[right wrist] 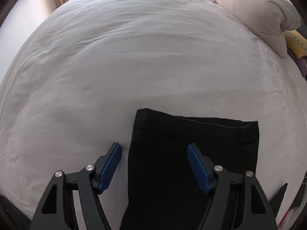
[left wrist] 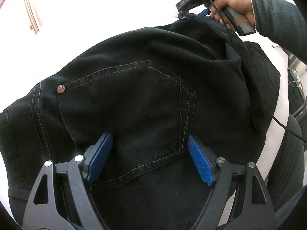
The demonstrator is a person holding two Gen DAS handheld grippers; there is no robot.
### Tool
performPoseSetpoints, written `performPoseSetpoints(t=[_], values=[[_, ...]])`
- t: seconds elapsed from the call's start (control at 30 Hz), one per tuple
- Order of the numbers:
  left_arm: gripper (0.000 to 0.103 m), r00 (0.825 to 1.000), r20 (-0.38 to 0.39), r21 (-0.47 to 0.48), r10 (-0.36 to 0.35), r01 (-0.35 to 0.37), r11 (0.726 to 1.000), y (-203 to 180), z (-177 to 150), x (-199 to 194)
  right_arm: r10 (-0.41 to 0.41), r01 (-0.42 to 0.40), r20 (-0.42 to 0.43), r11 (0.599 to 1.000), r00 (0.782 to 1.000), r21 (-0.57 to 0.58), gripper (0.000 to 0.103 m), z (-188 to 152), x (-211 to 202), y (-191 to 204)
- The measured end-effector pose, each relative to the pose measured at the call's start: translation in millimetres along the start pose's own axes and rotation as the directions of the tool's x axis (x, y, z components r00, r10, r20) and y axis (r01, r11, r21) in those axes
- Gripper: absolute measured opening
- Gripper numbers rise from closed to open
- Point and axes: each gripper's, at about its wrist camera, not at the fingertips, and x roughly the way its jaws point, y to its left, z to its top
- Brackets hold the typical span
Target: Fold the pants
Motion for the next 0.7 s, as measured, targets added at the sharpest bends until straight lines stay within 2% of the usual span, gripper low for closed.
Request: performPoseSetpoints(t=[0.1, 0.17, 0.23, 0.3, 0.33, 0.53, 0.7], values=[[0.08, 1.0, 0.001, -0.001, 0.001, -0.001, 1.0, -0.6, 0.0, 0.0, 0.024, -0.024, -0.004, 1.0, 1.0, -0.002, 0.055, 3.7, 1.8, -3.9], [0.08, 1.0, 0.003, 0.0, 0.003, -0.003, 1.0, -1.7, -0.3, 0.0, 0.033, -0.033, -0.009, 0.999, 0.999, -0.001, 0.038, 4.3, 1.0, -7.9], [0.08, 1.0, 0.004, 0.001, 0.004, -0.004, 1.0, -1.8, -0.4, -0.1, 0.047, -0.047, -0.013, 0.999, 0.999, 0.012, 0.031, 5.4, 0.8, -11.7], [0.08, 1.0, 0.005, 0.002, 0.006, -0.006, 1.0, -2.9, -0.6, 0.2, 0.063, -0.062, -0.013, 0.998, 0.998, 0.016, 0.02, 4.1, -1.6, -14.4], [0.08, 1.0, 0.005, 0.002, 0.008, -0.008, 1.0, -3.4, -0.6, 0.5, 0.066, -0.065, -0.012, 0.998, 0.998, 0.017, 0.011, 2.6, -4.3, -14.2], [0.08, 1.0, 0.0, 0.002, 0.017, -0.017, 1.0, -7.1, 0.4, 2.8, 0.112, -0.118, 0.073, 0.99, 0.991, 0.075, 0.008, 0.6, -31.5, -34.9], [0.08, 1.0, -0.005, -0.002, 0.024, -0.024, 1.0, -10.6, 2.2, 3.9, 0.178, -0.206, 0.19, 0.969, 0.965, 0.139, 0.008, -12.4, -79.9, -71.3]])
